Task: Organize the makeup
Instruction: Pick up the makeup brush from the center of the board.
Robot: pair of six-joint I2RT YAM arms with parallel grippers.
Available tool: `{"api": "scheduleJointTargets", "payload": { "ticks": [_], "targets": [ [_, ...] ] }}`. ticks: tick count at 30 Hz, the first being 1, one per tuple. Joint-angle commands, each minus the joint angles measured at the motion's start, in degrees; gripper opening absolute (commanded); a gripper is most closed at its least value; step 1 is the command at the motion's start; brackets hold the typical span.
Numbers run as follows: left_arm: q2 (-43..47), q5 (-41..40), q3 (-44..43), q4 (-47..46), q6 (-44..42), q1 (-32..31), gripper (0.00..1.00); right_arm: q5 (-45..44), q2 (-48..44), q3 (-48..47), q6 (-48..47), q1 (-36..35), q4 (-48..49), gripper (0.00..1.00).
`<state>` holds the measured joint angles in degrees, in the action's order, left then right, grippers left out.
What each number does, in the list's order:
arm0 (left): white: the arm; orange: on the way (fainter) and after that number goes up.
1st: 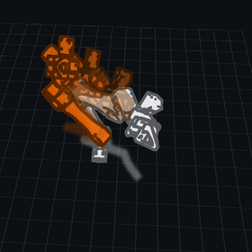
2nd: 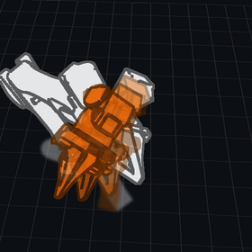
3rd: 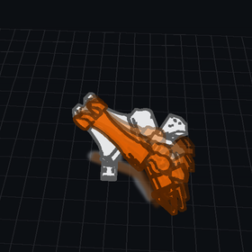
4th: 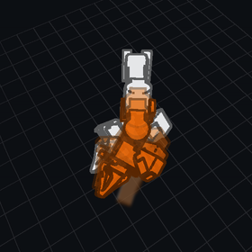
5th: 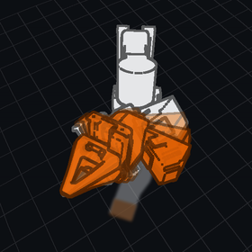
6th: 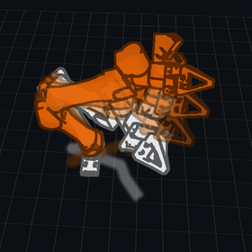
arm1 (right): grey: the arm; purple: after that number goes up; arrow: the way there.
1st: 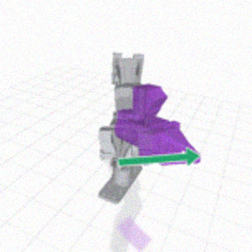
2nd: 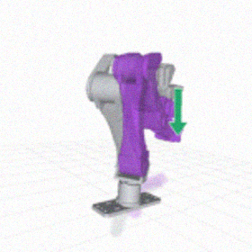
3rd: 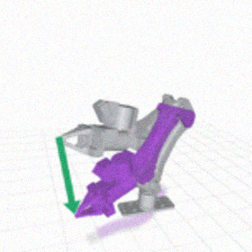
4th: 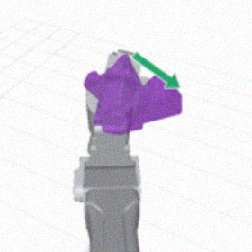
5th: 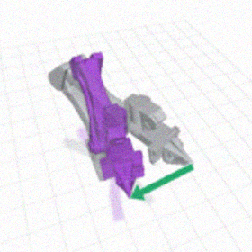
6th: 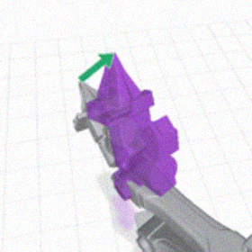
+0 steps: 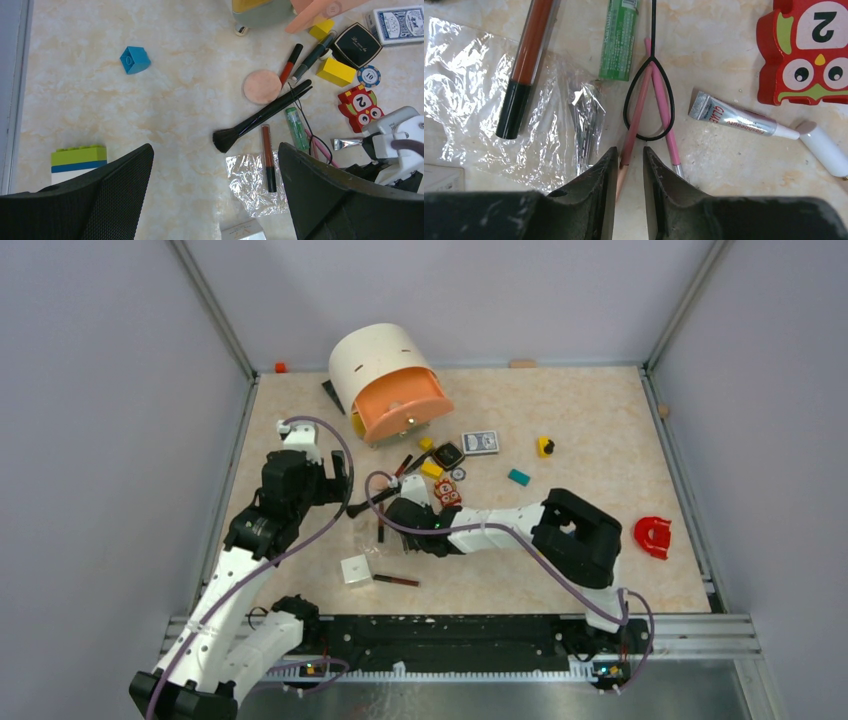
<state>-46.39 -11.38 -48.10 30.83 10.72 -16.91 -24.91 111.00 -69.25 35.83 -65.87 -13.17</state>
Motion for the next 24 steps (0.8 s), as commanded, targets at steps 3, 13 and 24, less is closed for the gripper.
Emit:
{"api": "scheduleJointTargets", "payload": {
  "ticks": [3,13,24],
  "targets": [
    [0.2,0.4,0.5,-2.4,-0.3,0.4,0.99,-4.1,2.5,-0.3,0.6,-2.3,-7.6,0.21],
    [0.1,0.4,0.5,-2.4,-0.3,0.5,0.99,-2.3,-13.3,9.8,-0.4,-2.3,0.3,0.0],
    [0.4,0.4,0.5,-2.4,-0.3,0.5,0.99,-7.7,-29.6,13.1,-2.0,-2.3,-6.3,0.0]
  ]
}}
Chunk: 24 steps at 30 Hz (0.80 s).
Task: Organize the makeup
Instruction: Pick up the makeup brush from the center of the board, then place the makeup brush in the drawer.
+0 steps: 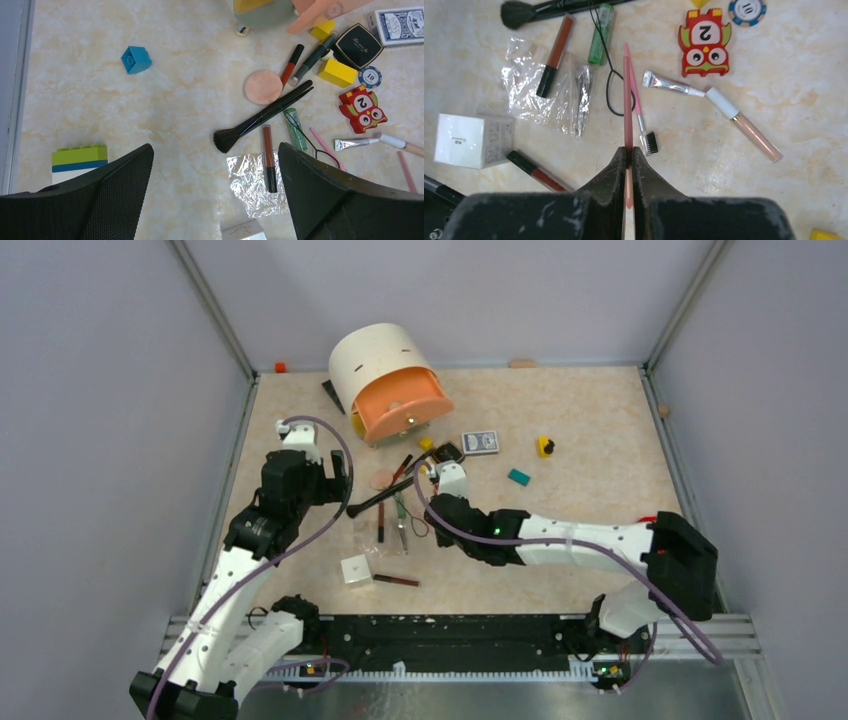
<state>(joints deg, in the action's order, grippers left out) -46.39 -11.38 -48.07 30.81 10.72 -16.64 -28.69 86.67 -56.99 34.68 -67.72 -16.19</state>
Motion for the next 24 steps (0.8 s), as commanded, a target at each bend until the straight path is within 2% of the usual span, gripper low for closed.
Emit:
{"api": "scheduleJointTargets", "payload": {
  "ticks": [1,6,10,14,17,19,24],
  "targets": [
    [0.4,0.3,0.5,-2.4,-0.3,0.3,0.99,-4.6,-6.4,0.9,-1.0,-0.5,-3.9,0.0],
    [0.3,0.4,0.5,-2.5,-0.3,0.4,0.99,-5.8,-11.9,-1.7,-7.0,1.9,-4.0,0.0],
    [0.1,0.5,0.5,-2.5,-0.3,0.6,0.99,1.4,-12.5,-9.4,-13.0,8.9,-3.4,0.0],
    [0.2,0.2,0.5,-2.5,-0.3,0.7,0.99,9.5,-9.1,-19.6,-17.2,14.2,-2.1,0.0],
    [0.1,0.3,0.5,-2.5,-0.3,0.8,0.99,11.4,-3.6,-29.2,-19.7,16.8,-4.2,0.0],
    [0.0,0.3,0.5,-2.4,-0.3,0.9,0.99,12.1,0.0,-34.7,-27.2,17.2,-3.5,0.0],
    [0.2,0.7,0.5,-2.5,-0.3,0.9,0.99,16.2,7.9,-41.9,-55.8,17.3,-1.8,0.0]
  ]
}}
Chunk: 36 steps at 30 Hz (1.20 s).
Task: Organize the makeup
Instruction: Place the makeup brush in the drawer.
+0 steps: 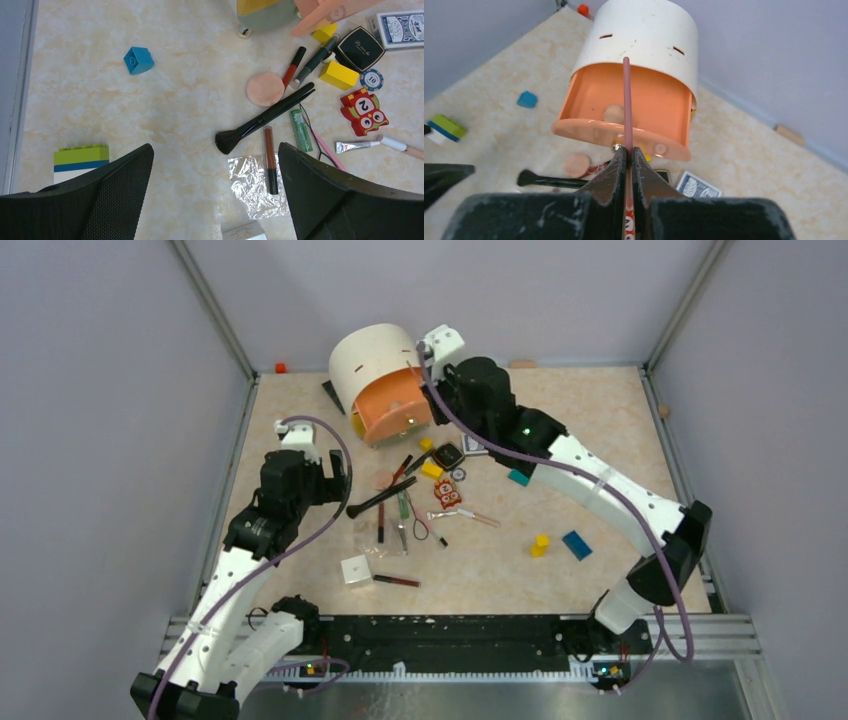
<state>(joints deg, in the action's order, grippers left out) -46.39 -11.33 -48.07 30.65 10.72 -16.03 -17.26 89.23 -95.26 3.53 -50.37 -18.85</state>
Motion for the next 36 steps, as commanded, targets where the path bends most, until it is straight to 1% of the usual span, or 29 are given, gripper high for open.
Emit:
{"api": "scheduleJointTargets", "payload": {
  "ticks": [1,4,6,7,11,13,15,17,20,22,26,29,32,36],
  "targets": [
    [0.3,0.7,0.4,-2.4,-0.3,0.3,0.99,4.8,5.9,-3.2,-29.5,-0.1,2.4,0.0],
    [0.8,0.2,0.5,-2.3,-0.3,0.3,0.99,6.6,6.5,-0.1,-43.5,0.2,9.5,0.0],
    [1.0,0.1,0.5,-2.4,-0.3,0.3,0.99,10.8,7.2,-0.5,-51.5,1.1,11.0,0.0],
    [1.1,0.2,0.5,-2.4,-0.3,0.3,0.99,12.7,7.9,-1.9,-53.2,1.7,10.6,0.0],
    [1.0,0.3,0.5,-2.4,-0.3,0.3,0.99,19.0,13.4,-14.2,-58.4,3.8,1.4,0.0],
    [1.2,0.2,0.5,-2.4,-0.3,0.4,0.99,22.1,15.8,-17.4,-64.7,4.4,-3.5,0.0],
    [1.4,0.2,0.5,-2.4,-0.3,0.4,0.99,22.1,18.0,-19.5,-70.0,4.5,-6.6,0.0],
    [1.5,0.1,0.5,-2.4,-0.3,0.4,0.99,21.8,20.8,-23.2,-72.6,4.9,-10.5,0.0],
    [1.6,0.0,0.5,-2.4,-0.3,0.4,0.99,23.4,25.5,-31.0,-74.0,5.9,-19.9,0.0],
    [1.6,0.0,0.5,-2.4,-0.3,0.4,0.99,24.8,27.6,-34.5,-74.4,6.3,-22.8,0.0],
    [1.7,0.0,0.5,-2.4,-0.2,0.5,0.99,25.5,28.8,-34.8,-74.8,6.3,-21.2,0.0],
    [1.7,-0.3,0.6,-2.4,-0.2,0.5,0.99,25.7,29.1,-34.4,-73.7,6.3,-19.6,0.08],
    [1.7,-0.3,0.5,-2.3,-0.2,0.5,0.99,25.0,28.1,-31.6,-72.3,6.4,-14.7,0.26],
    [1.6,-0.1,0.6,-2.4,-0.2,0.5,0.99,25.0,24.7,-26.4,-69.0,6.4,-5.4,0.46]
  ]
}}
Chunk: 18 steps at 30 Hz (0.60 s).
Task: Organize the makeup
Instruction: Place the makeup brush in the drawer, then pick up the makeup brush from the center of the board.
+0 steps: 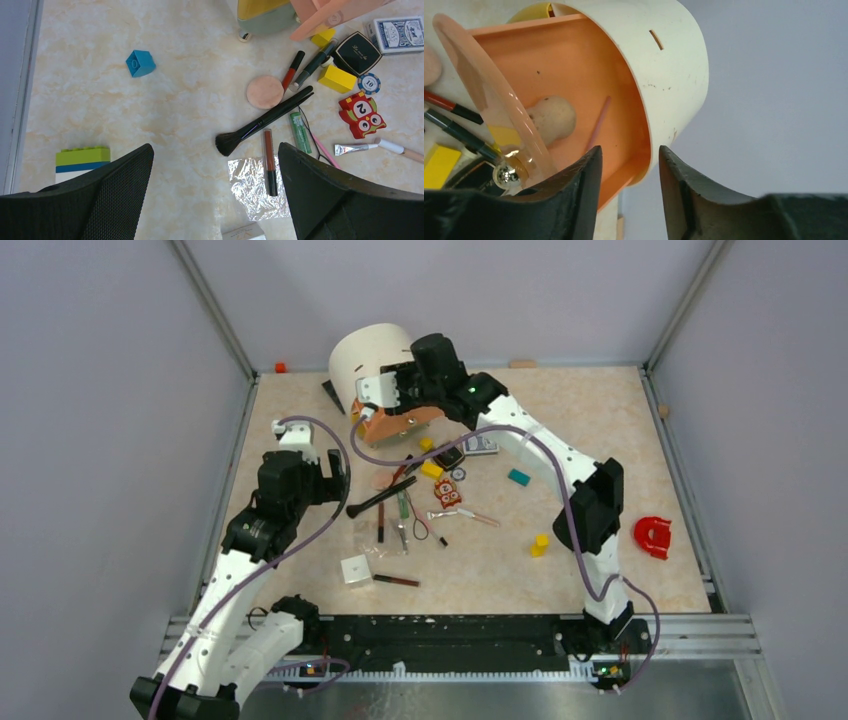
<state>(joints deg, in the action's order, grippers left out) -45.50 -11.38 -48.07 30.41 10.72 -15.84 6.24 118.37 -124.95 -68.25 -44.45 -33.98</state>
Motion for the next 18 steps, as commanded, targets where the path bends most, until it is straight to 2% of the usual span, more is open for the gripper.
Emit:
{"api": "scheduleJointTargets", "payload": {
  "ticks": [1,4,6,8,12,15,18],
  "targets": [
    [0.7,-0.1,0.6,-2.2,-0.2,0.3,0.99,1.8,-5.2,4.1,3.8,0.5,11.3,0.5],
    [0.8,-0.2,0.5,-2.1,-0.2,0.3,0.99,1.0,-7.3,4.8,6.7,0.5,14.4,0.51],
    [0.8,-0.2,0.6,-2.1,-0.1,0.3,0.99,0.0,-10.6,7.8,12.9,0.5,18.4,0.51],
    [0.9,-0.1,0.6,-2.1,-0.1,0.4,0.99,-0.7,-16.2,14.5,20.0,0.5,25.3,0.51],
    [0.7,0.4,0.6,-2.3,-0.1,0.4,0.99,-5.7,-29.4,32.4,41.4,0.5,39.8,0.47],
    [0.3,0.7,0.6,-2.4,-0.2,0.4,0.99,-12.2,-36.9,41.0,56.4,0.4,37.2,0.42],
    [-0.1,1.1,0.6,-2.4,-0.2,0.4,0.99,-13.6,-43.0,49.9,70.6,0.3,32.2,0.41]
  ]
}}
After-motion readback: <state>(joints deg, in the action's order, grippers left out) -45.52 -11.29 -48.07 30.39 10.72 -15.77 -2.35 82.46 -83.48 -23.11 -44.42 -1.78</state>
